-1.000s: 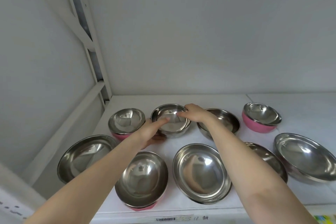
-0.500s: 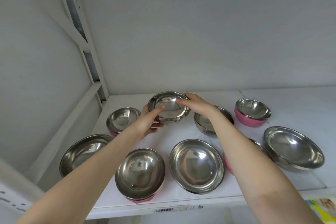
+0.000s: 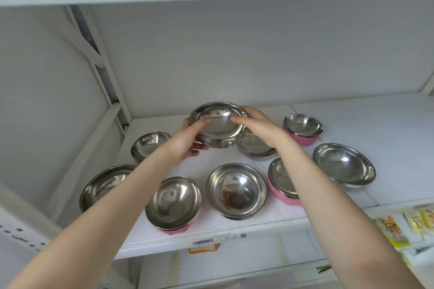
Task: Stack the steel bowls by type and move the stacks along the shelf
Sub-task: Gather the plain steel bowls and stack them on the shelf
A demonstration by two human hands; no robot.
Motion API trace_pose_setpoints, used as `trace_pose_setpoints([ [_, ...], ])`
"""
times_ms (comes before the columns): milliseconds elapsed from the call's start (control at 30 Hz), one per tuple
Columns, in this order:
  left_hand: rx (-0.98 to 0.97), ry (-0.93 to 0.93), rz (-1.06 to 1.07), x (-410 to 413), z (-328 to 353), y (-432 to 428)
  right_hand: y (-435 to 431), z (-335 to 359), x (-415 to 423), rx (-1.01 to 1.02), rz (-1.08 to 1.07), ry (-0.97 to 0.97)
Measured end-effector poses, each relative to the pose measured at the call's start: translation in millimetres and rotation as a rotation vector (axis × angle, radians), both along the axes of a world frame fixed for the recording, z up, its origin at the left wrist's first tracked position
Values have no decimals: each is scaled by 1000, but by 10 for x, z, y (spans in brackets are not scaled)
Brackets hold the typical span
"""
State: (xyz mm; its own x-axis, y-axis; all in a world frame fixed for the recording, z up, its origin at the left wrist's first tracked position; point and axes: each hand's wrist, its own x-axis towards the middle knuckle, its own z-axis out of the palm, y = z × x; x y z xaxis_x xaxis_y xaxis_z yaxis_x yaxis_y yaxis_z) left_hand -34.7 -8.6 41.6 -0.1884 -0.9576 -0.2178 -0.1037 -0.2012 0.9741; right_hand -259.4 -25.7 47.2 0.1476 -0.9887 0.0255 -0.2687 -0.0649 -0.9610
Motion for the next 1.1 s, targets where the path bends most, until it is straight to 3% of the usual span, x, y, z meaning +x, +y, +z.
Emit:
trace_pose_setpoints([
  [400, -6, -10, 40, -1056, 97, 638, 608, 108, -965, -27, -58, 66],
  [867, -29, -72, -85, -2280, 102, 1043, 1213, -21, -2152, 1, -209, -42],
  [1100, -56, -92, -2, -2892, 71, 1103, 1188, -64, -2737, -12, -209, -14],
])
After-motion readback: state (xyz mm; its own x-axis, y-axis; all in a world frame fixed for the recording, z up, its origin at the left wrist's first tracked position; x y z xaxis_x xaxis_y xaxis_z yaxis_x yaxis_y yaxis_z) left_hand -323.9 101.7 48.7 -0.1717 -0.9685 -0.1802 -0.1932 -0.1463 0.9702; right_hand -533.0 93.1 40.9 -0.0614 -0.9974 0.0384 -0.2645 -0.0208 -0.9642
